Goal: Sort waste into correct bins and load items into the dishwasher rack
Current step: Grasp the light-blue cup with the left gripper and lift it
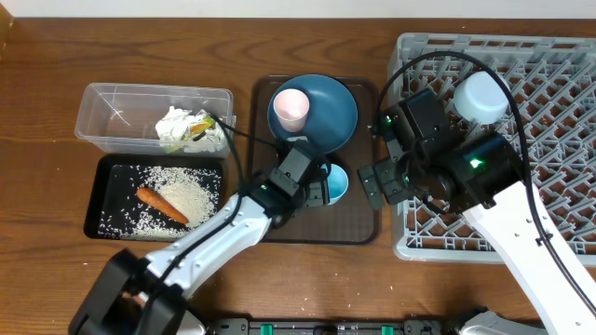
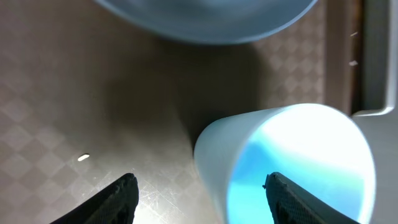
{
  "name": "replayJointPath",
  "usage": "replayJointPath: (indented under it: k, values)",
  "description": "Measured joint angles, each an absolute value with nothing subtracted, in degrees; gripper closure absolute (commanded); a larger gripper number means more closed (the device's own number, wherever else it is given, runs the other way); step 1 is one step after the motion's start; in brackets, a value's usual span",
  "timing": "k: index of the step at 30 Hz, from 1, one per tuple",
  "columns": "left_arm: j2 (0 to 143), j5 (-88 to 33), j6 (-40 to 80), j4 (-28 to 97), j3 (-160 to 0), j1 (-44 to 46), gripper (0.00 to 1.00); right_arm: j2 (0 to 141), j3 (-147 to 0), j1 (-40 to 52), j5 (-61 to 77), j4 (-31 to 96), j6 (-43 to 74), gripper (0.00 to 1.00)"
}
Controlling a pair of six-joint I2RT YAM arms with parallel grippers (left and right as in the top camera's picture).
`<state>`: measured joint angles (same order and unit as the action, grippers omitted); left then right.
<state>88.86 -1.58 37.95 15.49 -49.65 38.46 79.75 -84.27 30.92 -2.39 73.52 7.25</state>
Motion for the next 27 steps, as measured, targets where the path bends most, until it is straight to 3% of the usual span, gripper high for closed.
replayJointPath:
  k: [2,5,10,13,21,27]
  values:
    - [90.04,-1.78,38.2,15.4,-49.65,38.46,0.42,79.75,-84.27,30.92,-2.39,73.52,7.25,0.01]
    - [90.67,-2.07,38.65,15.31,-49.65,38.46,0.66,79.75,-84.27,30.92,-2.42,73.52,7.25,0.01]
    - [90.5,-2.5,38.81,14.44,-49.65,38.46,0.78,79.75,-84.27,30.92,-2.39,73.52,7.25,0.01]
    - [89.01,-2.59,39.11,14.5,-49.65,38.39,0.94,79.75,-84.27,30.94,-2.42,73.52,7.25,0.01]
    - [75.83,-3.97,38.79,18.83,-49.65,33.82,0.94,79.75,-84.27,30.94,-2.42,73.52,7.25,0.01]
    - [64.95,-16.97,35.9,20.62,-49.65,24.47,0.94,79.75,-84.27,30.94,-2.39,73.52,7.25,0.01]
